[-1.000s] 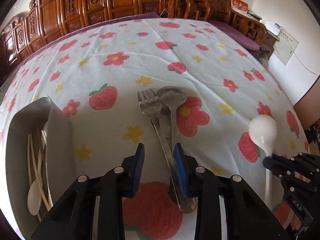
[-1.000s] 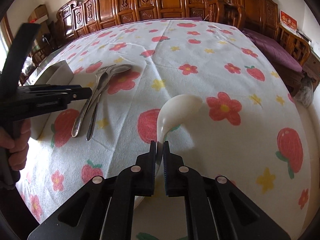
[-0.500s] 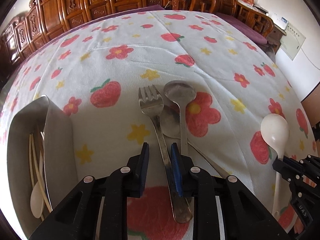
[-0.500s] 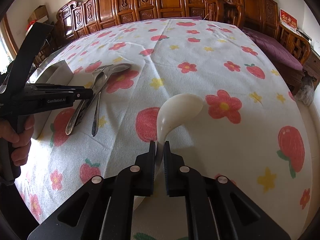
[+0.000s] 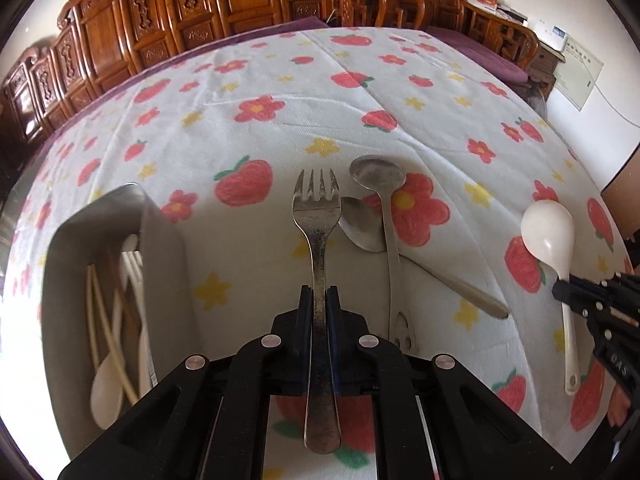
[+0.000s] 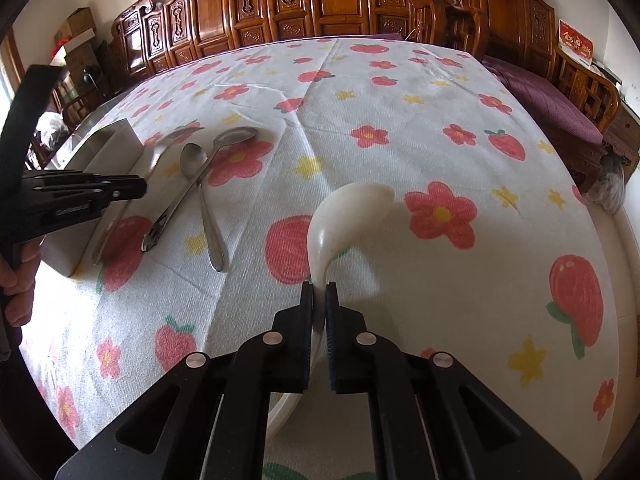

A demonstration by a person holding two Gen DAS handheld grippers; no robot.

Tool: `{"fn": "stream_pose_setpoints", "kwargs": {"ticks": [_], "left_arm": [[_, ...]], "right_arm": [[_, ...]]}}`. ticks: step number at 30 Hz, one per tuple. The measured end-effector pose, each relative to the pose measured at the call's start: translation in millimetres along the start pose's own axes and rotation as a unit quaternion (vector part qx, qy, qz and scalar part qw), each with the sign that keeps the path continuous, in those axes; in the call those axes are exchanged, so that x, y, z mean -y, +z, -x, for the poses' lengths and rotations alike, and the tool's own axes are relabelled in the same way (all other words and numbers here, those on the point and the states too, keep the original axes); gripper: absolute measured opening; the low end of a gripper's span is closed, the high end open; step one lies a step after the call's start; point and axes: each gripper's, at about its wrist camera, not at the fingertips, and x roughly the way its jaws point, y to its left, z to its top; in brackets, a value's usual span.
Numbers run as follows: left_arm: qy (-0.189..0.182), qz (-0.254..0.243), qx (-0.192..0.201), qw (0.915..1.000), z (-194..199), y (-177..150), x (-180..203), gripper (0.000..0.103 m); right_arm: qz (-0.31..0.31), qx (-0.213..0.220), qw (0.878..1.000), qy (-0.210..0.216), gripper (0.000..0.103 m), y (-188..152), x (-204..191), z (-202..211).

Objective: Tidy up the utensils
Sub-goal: 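Grasp a metal fork with the left tool while the right tool holds the soup spoon, then carry the metal fork into the metal tray and open the left tool while right holds spoon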

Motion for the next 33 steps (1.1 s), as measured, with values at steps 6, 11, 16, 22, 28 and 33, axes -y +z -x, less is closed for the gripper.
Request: {"fn": "stream_pose_setpoints", "kwargs": {"ticks": [6,11,16,22,28,33], "left_arm": [[0.002,-0.013,0.028,0.9995,30.8,-7.3,-3.6,0.006],[-0.006,-0.008,0.052,0.9986,57.9,-10.0,-9.0,0.006],[-0.015,-0.004,0.072,0.9973,82.0,-11.7,-16.4,0.006],[-0.016,-0.004,0.090,0.9958,104.3,-16.3,-27.2,0.006],[-0.011,0.001,0.103,0.9946,120.1,-17.8,-45.6,0.006],[0.009,0.008,0.109,0.9940,123.8,-18.0,-69.7,0.006]], "right_arm": [[0.004,0.012,1.000,0.003,0.005,4.0,-2.8,10.3],[0.011,0.030,0.999,0.010,0.005,11.8,-10.9,26.6],[0.018,0.041,0.999,0.015,0.005,17.5,-20.7,39.0],[0.029,0.051,0.998,0.018,0.005,24.4,-38.5,50.5],[0.042,0.055,0.997,0.021,0.005,32.2,-62.4,56.4],[0.058,0.061,0.996,0.029,0.005,41.3,-85.7,61.9]]}}
